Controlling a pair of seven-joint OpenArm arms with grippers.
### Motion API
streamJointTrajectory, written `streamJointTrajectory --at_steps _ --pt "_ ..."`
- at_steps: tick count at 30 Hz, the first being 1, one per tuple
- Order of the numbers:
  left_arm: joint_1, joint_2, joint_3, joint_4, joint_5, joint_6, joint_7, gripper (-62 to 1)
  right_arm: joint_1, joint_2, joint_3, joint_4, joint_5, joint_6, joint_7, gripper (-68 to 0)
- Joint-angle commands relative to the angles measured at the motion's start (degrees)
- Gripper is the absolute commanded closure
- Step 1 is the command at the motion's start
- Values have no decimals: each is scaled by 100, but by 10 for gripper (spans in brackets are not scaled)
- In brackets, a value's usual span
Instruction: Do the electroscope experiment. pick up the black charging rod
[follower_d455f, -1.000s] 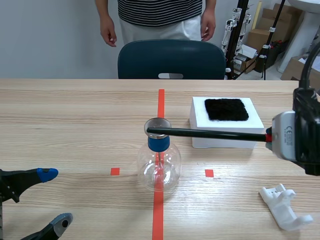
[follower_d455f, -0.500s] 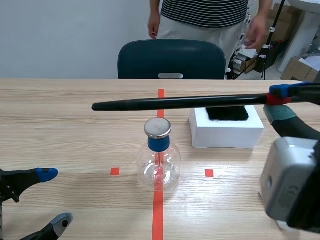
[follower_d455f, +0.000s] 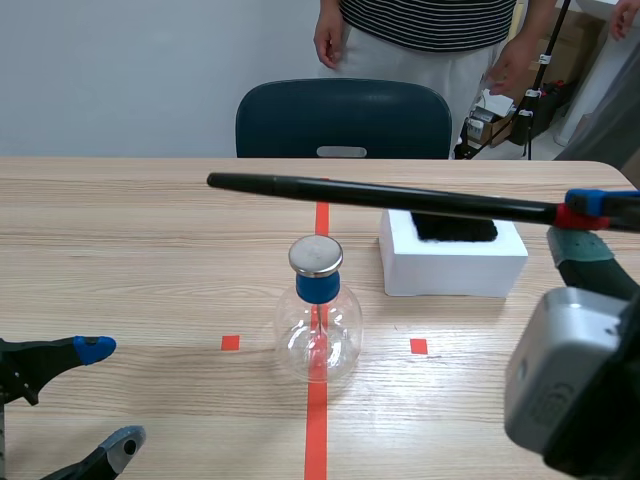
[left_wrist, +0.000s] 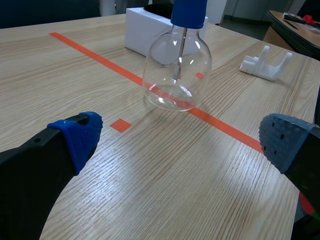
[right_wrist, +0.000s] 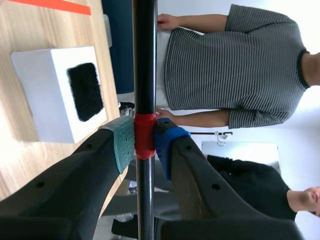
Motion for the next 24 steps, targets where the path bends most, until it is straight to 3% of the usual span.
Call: streamJointTrajectory --at_steps 1,10,24 --pt "-33 -15 -37 35 -59 -11 -83 -623 -31 -59 -4 -11 -127 -90 7 0" --pt "-33 -15 -37 35 -59 -11 -83 -623 -9 -426 -22 -96 -334 -90 57 0" --pt "-33 -15 -37 35 -59 -11 -83 -623 273 -433 -20 -96 -317 -61 90 0"
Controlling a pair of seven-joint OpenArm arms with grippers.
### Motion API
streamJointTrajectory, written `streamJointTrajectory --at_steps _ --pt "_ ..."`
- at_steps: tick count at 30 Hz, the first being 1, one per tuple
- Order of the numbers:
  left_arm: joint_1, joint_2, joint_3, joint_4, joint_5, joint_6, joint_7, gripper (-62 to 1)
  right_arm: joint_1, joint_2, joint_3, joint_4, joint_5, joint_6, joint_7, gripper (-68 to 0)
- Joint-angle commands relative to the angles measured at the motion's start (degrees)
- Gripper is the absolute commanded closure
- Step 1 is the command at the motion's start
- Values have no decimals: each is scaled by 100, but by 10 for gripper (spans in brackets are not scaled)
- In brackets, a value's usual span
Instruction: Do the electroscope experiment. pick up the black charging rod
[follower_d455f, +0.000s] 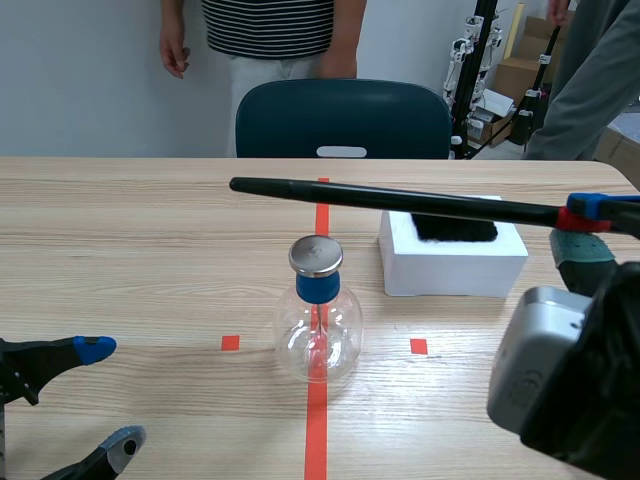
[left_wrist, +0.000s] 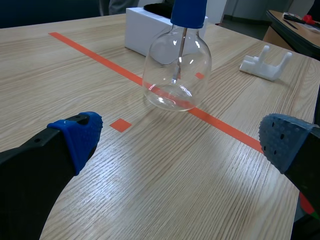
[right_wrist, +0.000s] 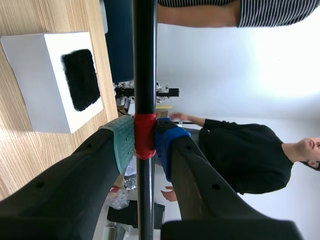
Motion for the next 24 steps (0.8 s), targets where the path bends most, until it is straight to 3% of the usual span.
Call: streamJointTrajectory --at_steps 1,5,13,16,18,24 --pt "-33 -15 -37 35 -59 -11 -83 -623 17 0 -20 48 63 -22 48 0" --pt "-33 -15 -37 35 -57 -11 -83 -623 13 2 -20 48 61 111 157 0" --pt "-31 -15 -37 35 -57 -11 -81 -623 -487 17 -20 48 -87 83 -72 0" --pt "-35 -15 -37 35 -57 -11 -81 -623 -581 31 -20 48 -87 -44 195 0" --pt "-52 -15 -37 35 -61 -11 -63 -623 -540 31 -20 48 -87 -295 424 0" --pt "-33 -15 -37 35 -61 -11 -85 -623 -540 28 -20 48 -195 -323 614 0"
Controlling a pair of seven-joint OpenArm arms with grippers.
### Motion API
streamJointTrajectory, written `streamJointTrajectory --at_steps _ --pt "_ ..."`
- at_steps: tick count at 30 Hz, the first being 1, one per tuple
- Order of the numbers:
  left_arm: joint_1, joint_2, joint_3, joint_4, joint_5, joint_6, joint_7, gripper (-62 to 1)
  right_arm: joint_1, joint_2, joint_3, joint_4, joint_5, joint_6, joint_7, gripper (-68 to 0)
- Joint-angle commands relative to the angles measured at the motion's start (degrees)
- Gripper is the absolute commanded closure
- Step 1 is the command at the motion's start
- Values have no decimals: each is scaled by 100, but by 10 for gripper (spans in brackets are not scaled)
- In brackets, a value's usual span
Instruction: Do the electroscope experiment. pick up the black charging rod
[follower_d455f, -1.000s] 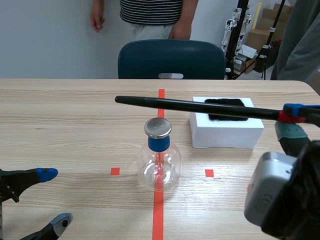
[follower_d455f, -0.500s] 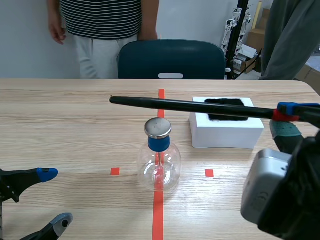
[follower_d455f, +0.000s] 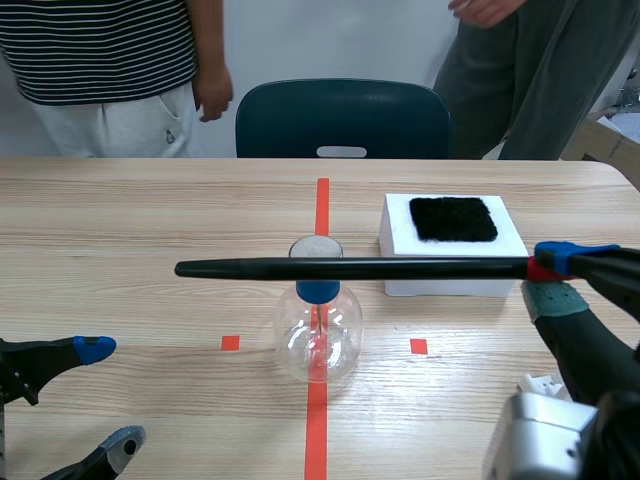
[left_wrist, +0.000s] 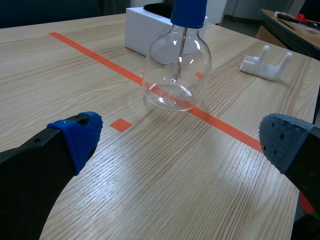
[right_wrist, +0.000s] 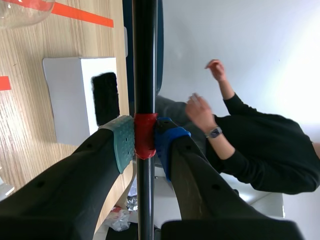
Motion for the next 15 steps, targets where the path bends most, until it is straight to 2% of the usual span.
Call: streamJointTrajectory --at_steps 1,15 --pt "-33 -15 -37 35 -59 -11 -85 -623 35 26 -20 57 63 -68 -26 0" --pt "-33 -15 -37 35 -59 -11 -85 -623 35 26 -20 57 63 -46 -210 0"
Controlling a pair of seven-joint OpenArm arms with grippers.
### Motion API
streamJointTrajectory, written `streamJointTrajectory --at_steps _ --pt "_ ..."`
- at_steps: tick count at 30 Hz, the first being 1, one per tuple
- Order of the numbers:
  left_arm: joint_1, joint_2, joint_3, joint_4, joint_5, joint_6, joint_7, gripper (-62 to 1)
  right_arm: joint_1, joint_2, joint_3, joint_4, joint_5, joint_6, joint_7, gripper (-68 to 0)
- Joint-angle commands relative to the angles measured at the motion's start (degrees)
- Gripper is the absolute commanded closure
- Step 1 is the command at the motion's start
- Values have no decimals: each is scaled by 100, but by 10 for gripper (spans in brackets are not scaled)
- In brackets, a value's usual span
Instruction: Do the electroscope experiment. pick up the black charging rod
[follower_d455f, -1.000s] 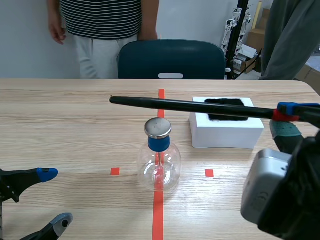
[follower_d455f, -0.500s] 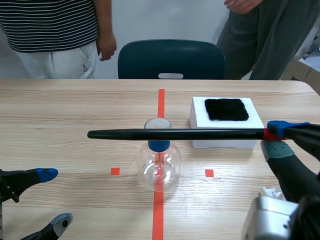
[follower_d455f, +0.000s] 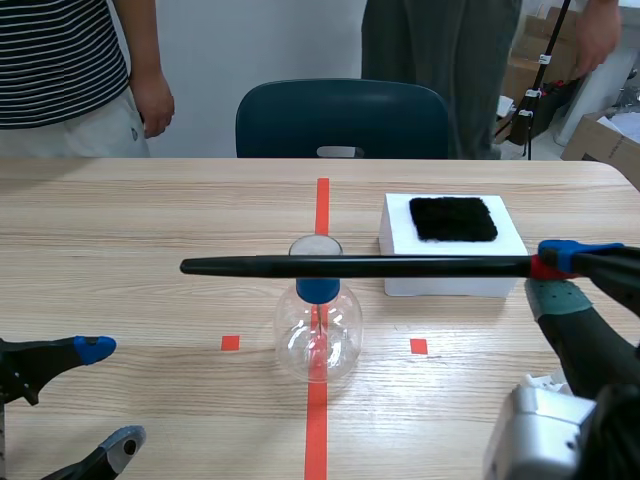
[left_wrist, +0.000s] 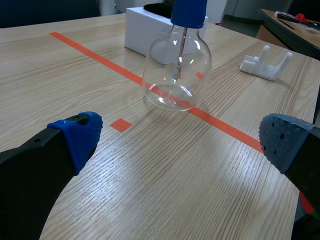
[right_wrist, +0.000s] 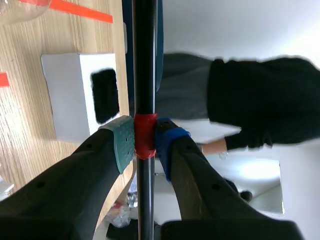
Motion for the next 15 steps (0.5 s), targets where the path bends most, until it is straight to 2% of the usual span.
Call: streamJointTrajectory --at_steps 1,15 --pt "-33 -15 -37 35 -59 -11 -85 -623 33 26 -20 57 63 -50 -74 0" --pt "-33 -15 -37 35 -59 -11 -85 -623 33 26 -20 57 61 -48 -116 0"
